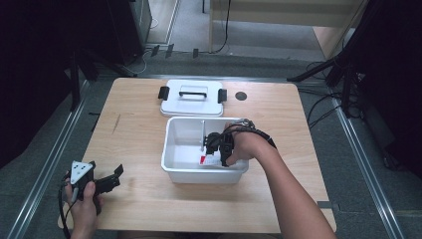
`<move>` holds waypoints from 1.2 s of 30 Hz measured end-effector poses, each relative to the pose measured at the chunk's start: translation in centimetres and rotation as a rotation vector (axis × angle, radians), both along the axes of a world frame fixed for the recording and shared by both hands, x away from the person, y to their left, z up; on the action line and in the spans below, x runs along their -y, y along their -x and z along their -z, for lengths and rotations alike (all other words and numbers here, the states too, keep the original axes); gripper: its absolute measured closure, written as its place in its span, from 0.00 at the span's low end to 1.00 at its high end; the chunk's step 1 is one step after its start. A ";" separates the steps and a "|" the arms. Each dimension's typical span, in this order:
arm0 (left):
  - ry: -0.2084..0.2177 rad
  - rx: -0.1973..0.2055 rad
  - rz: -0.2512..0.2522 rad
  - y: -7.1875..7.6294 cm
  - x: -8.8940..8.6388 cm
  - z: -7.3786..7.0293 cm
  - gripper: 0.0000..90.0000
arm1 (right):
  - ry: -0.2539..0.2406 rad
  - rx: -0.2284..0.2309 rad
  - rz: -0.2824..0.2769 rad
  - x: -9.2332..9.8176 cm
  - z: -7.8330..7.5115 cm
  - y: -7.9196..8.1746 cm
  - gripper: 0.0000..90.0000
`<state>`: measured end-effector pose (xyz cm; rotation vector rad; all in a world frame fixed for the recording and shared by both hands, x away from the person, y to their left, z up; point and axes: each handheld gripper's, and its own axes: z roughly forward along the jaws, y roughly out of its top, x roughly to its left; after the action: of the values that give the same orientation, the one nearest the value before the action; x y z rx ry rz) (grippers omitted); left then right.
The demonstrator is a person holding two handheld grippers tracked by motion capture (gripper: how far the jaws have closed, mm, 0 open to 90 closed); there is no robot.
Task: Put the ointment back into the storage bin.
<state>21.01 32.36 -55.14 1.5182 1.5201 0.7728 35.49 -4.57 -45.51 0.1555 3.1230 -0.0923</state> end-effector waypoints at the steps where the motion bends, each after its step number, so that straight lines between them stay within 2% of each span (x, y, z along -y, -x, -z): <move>1: 0.000 0.000 0.000 0.0 0.0 0.0 0.00 | 0.000 0.000 0.000 0.0 0.0 0.0 0.80; 13: 0.000 0.001 0.000 0.0 0.0 0.0 0.00 | 0.004 0.001 -0.008 0.1 0.1 0.2 0.79; 17: -0.001 -0.001 0.001 0.0 0.0 0.0 0.00 | 0.001 0.015 -0.006 0.2 -0.1 0.2 0.86; 24: -0.001 -0.001 0.002 0.0 0.0 0.0 0.00 | -0.011 0.011 0.005 0.4 -0.3 0.2 0.84; 28: -0.002 -0.001 0.003 0.0 0.0 0.0 0.00 | -0.043 0.010 0.008 0.6 -0.9 0.1 0.83; 32: -0.003 -0.001 0.002 0.0 0.0 0.0 0.00 | -0.089 0.014 0.033 1.2 -2.1 0.1 0.83; 36: -0.003 0.000 0.002 0.0 0.1 0.0 0.00 | -0.114 0.022 0.054 1.7 -3.1 0.1 0.82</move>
<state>21.03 32.31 -55.14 1.5217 1.5180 0.7741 35.37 -6.29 -42.38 0.2407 3.1034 0.0863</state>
